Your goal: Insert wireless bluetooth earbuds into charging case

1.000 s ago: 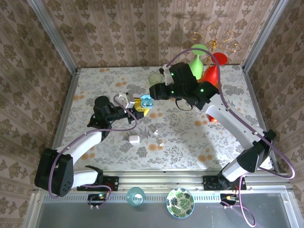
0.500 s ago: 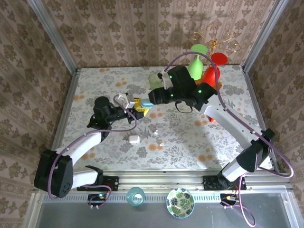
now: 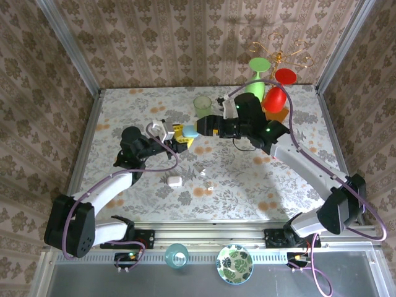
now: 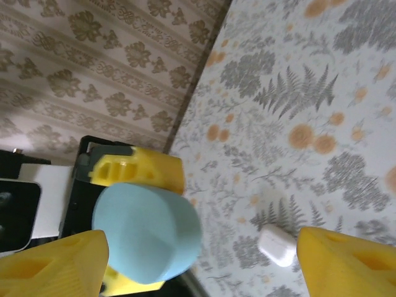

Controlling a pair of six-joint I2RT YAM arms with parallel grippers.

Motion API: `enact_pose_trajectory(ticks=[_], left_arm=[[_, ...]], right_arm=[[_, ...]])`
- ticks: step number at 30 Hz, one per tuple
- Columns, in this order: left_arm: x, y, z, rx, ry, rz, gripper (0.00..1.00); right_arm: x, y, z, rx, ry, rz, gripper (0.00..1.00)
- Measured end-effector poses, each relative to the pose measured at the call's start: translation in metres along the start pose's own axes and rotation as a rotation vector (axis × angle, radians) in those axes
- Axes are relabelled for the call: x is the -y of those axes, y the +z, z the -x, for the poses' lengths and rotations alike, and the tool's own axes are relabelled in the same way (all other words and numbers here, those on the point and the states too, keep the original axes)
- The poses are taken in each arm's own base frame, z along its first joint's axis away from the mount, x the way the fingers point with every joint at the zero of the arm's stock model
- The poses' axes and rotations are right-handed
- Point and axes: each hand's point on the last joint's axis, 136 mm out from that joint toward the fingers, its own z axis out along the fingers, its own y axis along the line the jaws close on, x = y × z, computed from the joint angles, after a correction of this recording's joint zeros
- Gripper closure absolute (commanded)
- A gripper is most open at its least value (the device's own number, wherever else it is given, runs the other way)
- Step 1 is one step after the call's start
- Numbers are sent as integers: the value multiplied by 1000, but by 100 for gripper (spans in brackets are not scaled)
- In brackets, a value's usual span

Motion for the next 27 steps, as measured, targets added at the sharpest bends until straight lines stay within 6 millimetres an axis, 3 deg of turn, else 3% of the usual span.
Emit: enact_pose_trajectory(ticks=[3, 10, 16, 24, 27], left_arm=[[1, 1, 3, 9, 5, 3, 75], [-2, 2, 6, 21, 18, 26, 75], [-4, 3, 10, 36, 33, 39, 75], [-6, 3, 12, 41, 39, 52, 74], [-7, 3, 12, 42, 40, 56, 71]], right_arm=[[0, 2, -2, -5, 87, 77, 27], [-31, 3, 4, -12, 179, 279, 42], [-33, 10, 5, -40, 245, 333, 49], [-30, 14, 4, -49, 309, 365, 72], [-29, 14, 5, -47, 319, 370, 76]])
